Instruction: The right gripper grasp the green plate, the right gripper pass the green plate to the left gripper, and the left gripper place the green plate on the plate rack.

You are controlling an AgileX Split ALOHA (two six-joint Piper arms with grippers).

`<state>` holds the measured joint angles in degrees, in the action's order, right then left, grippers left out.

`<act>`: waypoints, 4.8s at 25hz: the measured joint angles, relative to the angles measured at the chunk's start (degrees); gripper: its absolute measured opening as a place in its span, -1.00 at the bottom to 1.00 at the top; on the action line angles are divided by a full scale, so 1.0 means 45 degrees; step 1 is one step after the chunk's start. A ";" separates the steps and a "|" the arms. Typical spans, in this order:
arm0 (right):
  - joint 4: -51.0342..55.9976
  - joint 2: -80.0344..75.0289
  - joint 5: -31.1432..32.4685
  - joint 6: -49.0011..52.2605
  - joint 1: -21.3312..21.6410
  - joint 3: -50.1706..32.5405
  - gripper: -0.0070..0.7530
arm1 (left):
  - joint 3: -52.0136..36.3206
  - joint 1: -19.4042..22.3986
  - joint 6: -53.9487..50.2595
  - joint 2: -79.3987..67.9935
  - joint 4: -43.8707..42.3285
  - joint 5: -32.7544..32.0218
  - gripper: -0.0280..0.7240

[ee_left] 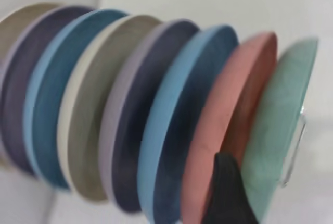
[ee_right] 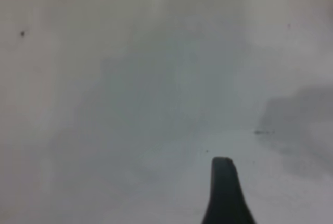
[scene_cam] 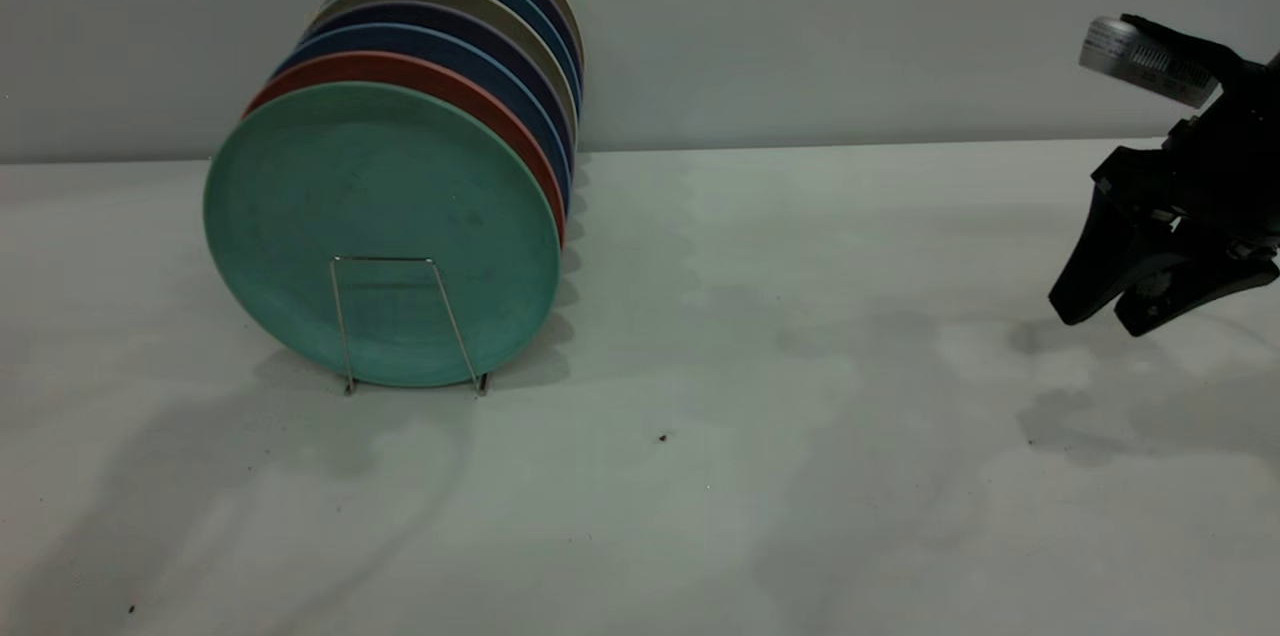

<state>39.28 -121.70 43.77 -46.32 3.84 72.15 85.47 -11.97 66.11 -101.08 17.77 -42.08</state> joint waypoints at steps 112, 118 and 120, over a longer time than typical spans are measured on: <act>-0.7946 2.7262 0.4794 0.7870 -0.1238 -0.9938 -0.34 | -1.2769 0.2043 -1.2363 2.2739 -0.2142 -0.5172 0.40; -0.7959 2.7262 0.4794 0.8205 -0.1238 -0.9938 -0.34 | -1.2769 0.2043 -1.2363 2.2739 -0.2142 -0.5172 0.40; -0.8079 2.7262 0.4794 0.8517 -0.1238 -0.9938 -0.34 | -1.2769 0.2043 -1.2363 2.2739 -0.2142 -0.5172 0.40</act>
<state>2.93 0.98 65.34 -7.99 -1.73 27.43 28.01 -2.78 10.48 1.25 8.13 -65.35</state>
